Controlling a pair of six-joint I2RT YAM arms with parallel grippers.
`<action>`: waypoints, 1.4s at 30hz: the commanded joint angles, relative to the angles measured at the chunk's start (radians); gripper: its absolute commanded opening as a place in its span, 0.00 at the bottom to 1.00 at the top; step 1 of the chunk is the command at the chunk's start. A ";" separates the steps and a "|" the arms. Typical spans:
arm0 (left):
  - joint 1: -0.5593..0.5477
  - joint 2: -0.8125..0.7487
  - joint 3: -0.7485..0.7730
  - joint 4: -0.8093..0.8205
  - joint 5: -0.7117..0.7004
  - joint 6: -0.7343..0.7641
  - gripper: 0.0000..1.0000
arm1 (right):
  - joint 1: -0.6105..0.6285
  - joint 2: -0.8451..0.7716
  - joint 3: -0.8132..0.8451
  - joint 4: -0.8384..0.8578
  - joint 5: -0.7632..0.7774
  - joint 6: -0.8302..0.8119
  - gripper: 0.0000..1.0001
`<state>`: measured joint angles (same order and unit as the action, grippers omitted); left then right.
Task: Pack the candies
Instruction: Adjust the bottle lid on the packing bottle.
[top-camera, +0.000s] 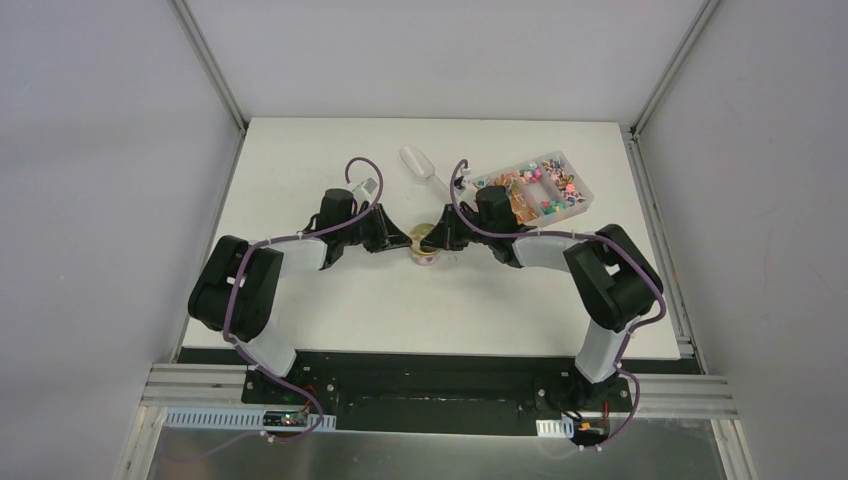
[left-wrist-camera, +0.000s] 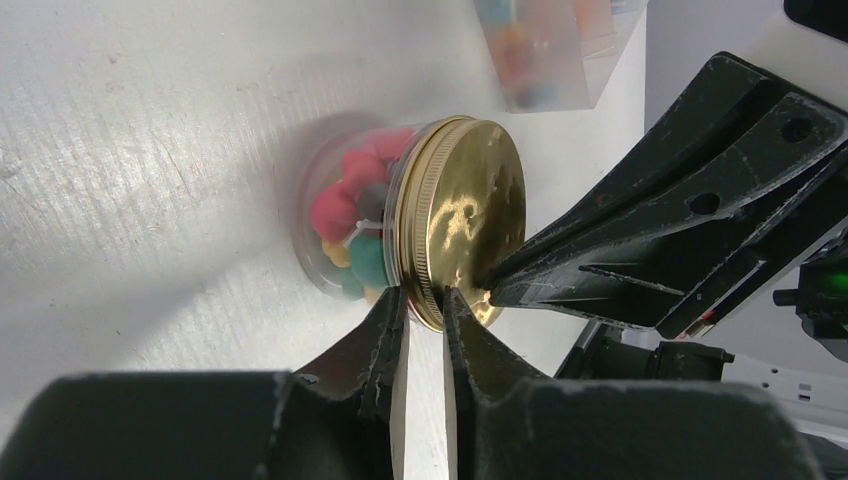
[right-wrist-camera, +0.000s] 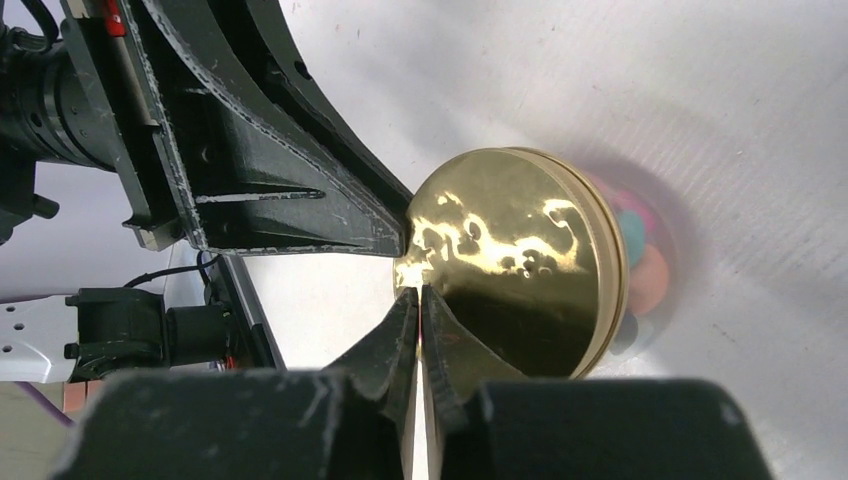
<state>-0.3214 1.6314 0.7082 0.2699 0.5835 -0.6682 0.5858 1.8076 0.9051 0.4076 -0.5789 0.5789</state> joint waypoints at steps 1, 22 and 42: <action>-0.003 0.057 -0.035 -0.152 -0.114 0.082 0.11 | 0.002 -0.015 -0.001 -0.122 0.076 -0.053 0.06; 0.008 -0.167 0.263 -0.361 0.069 0.214 0.77 | -0.027 -0.377 0.197 -0.497 0.340 -0.270 0.94; 0.008 -0.757 0.322 -0.537 -0.324 0.341 0.99 | -0.027 -0.906 0.126 -0.684 0.785 -0.423 1.00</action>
<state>-0.3191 0.9627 1.0687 -0.2642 0.3645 -0.3470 0.5602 0.9756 1.0733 -0.2848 0.1616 0.1688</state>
